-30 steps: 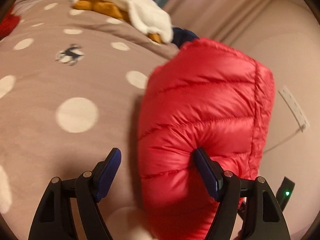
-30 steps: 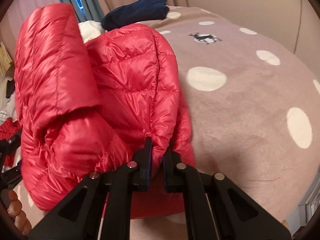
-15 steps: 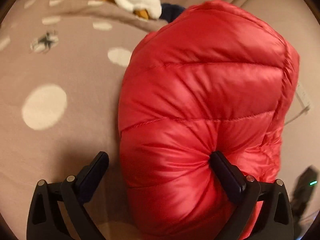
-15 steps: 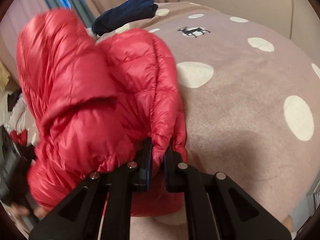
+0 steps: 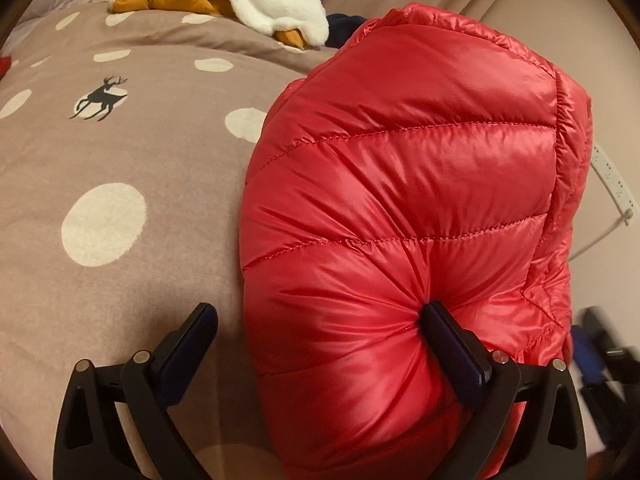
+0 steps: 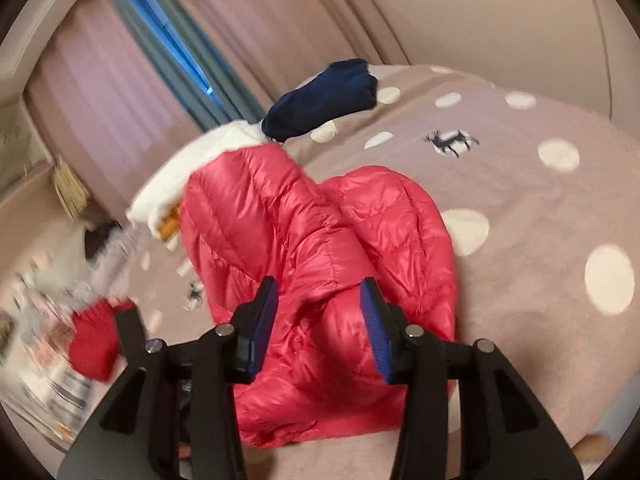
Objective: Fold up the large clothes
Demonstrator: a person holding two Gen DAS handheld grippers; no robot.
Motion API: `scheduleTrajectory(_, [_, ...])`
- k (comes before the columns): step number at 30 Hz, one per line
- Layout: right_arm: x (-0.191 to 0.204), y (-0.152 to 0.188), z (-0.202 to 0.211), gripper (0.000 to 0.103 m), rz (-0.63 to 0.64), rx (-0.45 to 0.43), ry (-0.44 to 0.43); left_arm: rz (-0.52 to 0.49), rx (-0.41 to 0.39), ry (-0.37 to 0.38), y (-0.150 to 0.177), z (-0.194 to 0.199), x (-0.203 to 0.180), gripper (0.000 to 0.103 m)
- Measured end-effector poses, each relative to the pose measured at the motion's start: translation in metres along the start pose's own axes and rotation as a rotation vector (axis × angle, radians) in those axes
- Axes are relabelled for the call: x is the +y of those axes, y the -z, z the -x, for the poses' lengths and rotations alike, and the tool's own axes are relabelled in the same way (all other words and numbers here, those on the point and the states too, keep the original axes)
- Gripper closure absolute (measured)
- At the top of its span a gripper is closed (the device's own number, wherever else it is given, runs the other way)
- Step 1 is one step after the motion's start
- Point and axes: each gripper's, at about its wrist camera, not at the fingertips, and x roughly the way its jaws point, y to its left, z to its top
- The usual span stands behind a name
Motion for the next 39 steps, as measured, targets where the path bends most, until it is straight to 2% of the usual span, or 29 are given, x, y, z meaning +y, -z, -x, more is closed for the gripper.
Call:
scheduleTrajectory(1, [-0.001, 0.002, -0.01, 0.064, 0.022, 0.014, 0.057, 0.008, 0.002, 0.002, 0.001, 0.001, 0.0, 0.001])
scheduleTrajectory(2, [-0.006, 0.007, -0.02, 0.068, 0.01, 0.031, 0.095, 0.012, 0.0, 0.001, 0.0, 0.0, 0.001, 0.001])
scheduleTrajectory(4, [-0.02, 0.012, -0.035, 0.073, -0.028, 0.06, 0.066, 0.009, 0.004, 0.006, 0.0, -0.002, 0.003, 0.001])
scheduleTrajectory(7, [-0.03, 0.027, -0.058, 0.077, 0.035, 0.114, 0.13, 0.012, 0.015, 0.037, 0.002, 0.0, 0.001, 0.001])
scheduleTrajectory(9, [-0.04, 0.034, -0.067, 0.079, 0.022, 0.123, 0.15, 0.002, -0.009, 0.026, 0.003, 0.008, -0.002, 0.004])
scheduleTrajectory(12, [-0.048, 0.041, -0.066, 0.08, 0.024, 0.126, 0.184, -0.074, -0.091, -0.024, 0.007, 0.026, -0.015, 0.007])
scheduleTrajectory(13, [-0.047, 0.045, -0.062, 0.08, 0.058, 0.126, 0.213, -0.111, -0.108, -0.036, 0.009, 0.028, -0.021, 0.009])
scheduleTrajectory(15, [-0.049, 0.05, -0.063, 0.08, 0.084, 0.108, 0.238, -0.174, -0.115, -0.026, 0.015, 0.027, -0.035, 0.031])
scheduleTrajectory(16, [-0.051, 0.051, -0.064, 0.08, 0.075, 0.106, 0.241, -0.177, -0.115, -0.028, 0.016, 0.026, -0.037, 0.033])
scheduleTrajectory(20, [-0.052, 0.05, -0.07, 0.079, 0.063, 0.117, 0.239, -0.188, -0.15, -0.072, 0.024, 0.014, -0.04, 0.033])
scheduleTrajectory(26, [-0.051, 0.056, -0.068, 0.08, 0.089, 0.106, 0.244, -0.124, -0.114, -0.031, 0.021, 0.007, -0.024, 0.031])
scheduleTrajectory(32, [-0.051, 0.051, -0.074, 0.079, 0.089, 0.101, 0.244, -0.109, -0.12, -0.032, 0.023, 0.008, -0.025, 0.03])
scheduleTrajectory(36, [-0.049, 0.051, -0.071, 0.079, 0.079, 0.099, 0.235, -0.072, -0.106, -0.021, 0.016, 0.016, -0.024, 0.03])
scheduleTrajectory(39, [-0.05, 0.043, -0.067, 0.077, 0.055, 0.122, 0.23, -0.077, -0.131, -0.052, 0.015, 0.036, -0.027, 0.033])
